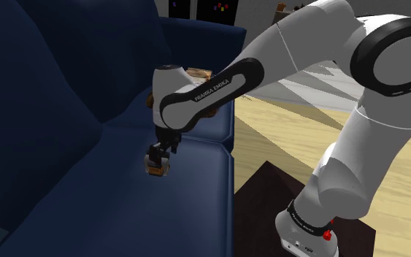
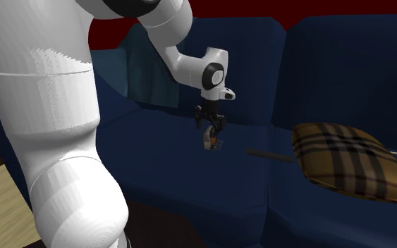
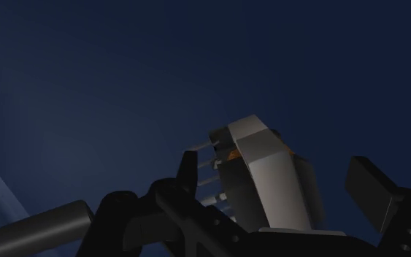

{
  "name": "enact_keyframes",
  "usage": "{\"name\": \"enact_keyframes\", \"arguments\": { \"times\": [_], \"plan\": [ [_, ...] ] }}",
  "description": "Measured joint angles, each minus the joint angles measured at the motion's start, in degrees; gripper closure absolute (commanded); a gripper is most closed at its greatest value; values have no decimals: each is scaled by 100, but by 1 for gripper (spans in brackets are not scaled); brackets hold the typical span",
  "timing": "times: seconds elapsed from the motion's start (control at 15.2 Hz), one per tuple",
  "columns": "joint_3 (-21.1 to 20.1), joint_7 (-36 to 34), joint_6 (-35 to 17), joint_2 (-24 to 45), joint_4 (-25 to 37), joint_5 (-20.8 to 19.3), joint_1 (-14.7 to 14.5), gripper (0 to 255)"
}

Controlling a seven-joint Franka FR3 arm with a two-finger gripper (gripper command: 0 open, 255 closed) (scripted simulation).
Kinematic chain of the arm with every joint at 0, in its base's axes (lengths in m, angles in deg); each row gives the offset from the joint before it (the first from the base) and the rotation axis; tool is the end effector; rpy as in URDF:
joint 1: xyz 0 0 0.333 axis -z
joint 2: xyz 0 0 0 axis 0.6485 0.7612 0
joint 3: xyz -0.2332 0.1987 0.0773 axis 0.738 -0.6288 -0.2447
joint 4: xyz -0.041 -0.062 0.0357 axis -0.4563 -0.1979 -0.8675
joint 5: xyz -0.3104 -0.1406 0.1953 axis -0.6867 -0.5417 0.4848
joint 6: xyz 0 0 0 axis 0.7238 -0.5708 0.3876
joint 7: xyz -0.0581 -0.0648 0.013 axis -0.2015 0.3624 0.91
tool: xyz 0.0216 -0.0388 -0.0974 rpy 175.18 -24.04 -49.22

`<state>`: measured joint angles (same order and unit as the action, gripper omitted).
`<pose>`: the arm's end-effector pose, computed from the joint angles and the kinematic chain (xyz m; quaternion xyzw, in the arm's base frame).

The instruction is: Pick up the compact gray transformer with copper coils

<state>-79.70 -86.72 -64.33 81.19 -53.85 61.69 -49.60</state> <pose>0.4840 0.2311 0.3342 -0.9904 -0.1297 0.0190 0.0438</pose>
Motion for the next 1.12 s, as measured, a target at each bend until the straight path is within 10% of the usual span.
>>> {"name": "enact_keyframes", "arguments": {
  "times": [0.13,0.2,1.12],
  "plan": [
    [-1,-11,-149,91,-61,-21,-9,0],
    [0,-14,-172,114,-61,-27,-10,255],
    [-1,7,32,-32,3,11,3,255]
  ]
}}
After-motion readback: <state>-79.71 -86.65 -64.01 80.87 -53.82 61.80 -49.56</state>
